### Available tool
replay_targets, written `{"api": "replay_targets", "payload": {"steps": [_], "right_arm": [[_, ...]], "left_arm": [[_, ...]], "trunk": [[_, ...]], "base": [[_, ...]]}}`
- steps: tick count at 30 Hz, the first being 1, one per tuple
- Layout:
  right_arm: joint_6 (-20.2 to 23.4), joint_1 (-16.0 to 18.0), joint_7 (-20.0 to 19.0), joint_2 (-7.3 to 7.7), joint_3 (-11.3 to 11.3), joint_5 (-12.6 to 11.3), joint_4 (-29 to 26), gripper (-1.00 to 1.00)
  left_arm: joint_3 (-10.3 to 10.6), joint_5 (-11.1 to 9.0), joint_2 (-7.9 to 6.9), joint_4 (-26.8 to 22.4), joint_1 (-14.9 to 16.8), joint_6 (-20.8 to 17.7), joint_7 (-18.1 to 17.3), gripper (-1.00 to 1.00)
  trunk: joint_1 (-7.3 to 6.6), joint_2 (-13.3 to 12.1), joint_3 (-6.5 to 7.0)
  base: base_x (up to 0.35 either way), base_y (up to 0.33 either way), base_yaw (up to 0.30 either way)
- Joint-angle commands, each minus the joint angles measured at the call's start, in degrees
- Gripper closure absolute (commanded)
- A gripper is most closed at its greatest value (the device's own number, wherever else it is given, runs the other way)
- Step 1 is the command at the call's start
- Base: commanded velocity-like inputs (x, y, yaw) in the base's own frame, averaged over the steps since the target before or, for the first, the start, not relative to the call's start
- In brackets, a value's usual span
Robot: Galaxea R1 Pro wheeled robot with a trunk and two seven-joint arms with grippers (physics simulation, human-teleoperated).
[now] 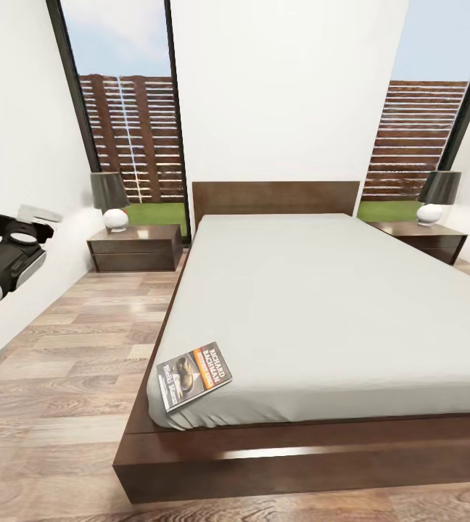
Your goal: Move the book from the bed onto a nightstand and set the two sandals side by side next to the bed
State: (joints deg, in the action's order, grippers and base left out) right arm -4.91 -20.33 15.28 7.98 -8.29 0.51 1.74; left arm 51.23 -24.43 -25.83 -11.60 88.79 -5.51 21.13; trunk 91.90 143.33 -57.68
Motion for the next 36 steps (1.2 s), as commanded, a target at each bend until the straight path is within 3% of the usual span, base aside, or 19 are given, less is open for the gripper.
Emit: {"api": "replay_targets", "payload": {"steps": [1,5,7,31,36], "right_arm": [[-0.5,0.0,0.0,0.01,-0.4,0.0,0.1,-1.0],[-0.5,0.0,0.0,0.01,-0.4,0.0,0.1,-1.0],[-0.5,0.0,0.0,0.03,-0.4,0.1,0.1,-1.0],[-0.5,0.0,0.0,0.1,-0.4,0.2,0.0,-1.0],[-0.5,0.0,0.0,0.1,-0.4,0.3,0.0,-1.0]], "left_arm": [[0.5,0.5,-0.21,0.7,0.0,0.1,0.3,-1.0],[0.5,1.6,-0.44,2.1,-0.5,1.0,0.2,-1.0],[0.6,2.8,-0.87,3.6,-3.2,2.6,0.1,-1.0],[0.6,3.7,-1.62,4.6,-16.5,7.0,0.0,-1.0],[0.6,3.7,-1.66,4.7,-20.8,8.8,0.0,-1.0]], "trunk": [[-0.01,0.0,-0.04],[-0.01,0.0,-0.04],[-0.01,0.0,-0.04],[-0.01,0.0,-0.04],[-0.01,0.0,-0.04]], "base": [[0.0,0.0,0.0],[0.0,0.0,-0.002],[0.0,0.0,-0.039],[0.0,0.0,-0.025],[0.0,0.0,-0.002]]}}
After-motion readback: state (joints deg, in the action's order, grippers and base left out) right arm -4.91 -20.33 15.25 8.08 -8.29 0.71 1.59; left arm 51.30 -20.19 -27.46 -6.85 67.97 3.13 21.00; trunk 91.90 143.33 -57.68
